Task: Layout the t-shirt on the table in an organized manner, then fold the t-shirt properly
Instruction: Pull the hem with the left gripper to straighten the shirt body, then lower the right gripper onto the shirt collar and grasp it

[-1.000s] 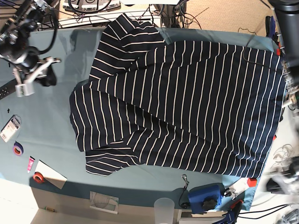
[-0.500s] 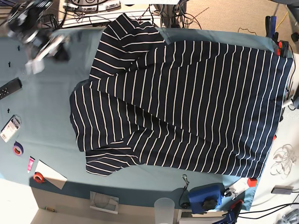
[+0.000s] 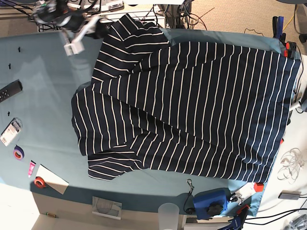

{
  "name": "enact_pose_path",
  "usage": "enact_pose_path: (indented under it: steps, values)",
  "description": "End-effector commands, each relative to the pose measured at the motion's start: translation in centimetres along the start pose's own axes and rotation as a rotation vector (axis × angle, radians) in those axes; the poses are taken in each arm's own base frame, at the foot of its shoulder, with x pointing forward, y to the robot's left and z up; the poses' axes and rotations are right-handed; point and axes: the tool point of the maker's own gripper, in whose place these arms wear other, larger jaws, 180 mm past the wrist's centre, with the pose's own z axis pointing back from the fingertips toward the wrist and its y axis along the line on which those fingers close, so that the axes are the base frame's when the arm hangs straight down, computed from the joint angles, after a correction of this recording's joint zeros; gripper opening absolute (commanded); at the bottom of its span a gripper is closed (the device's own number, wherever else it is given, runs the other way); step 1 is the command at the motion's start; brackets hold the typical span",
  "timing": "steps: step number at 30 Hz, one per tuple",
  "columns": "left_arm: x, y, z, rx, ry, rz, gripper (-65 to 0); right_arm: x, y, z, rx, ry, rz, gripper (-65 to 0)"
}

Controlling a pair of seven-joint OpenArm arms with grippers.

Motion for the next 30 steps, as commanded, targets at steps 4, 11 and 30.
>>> enact_pose_path:
  steps: [4,11,30]
  values:
    - [1.7,0.3,1.8,0.021,-0.049,-0.018,-62.7,0.5,0.5,-0.7,-0.016,-0.014,0.053,-50.4]
    - [1.7,0.3,1.8,0.021,-0.049,-0.018,-62.7,0.4,0.9,-1.9,-0.055,0.013,0.012,-50.4]
    - [1.7,0.3,1.8,0.019,-0.049,-0.032,-62.6,-4.5,-1.2,-5.3,0.134,0.057,-0.321,-50.4]
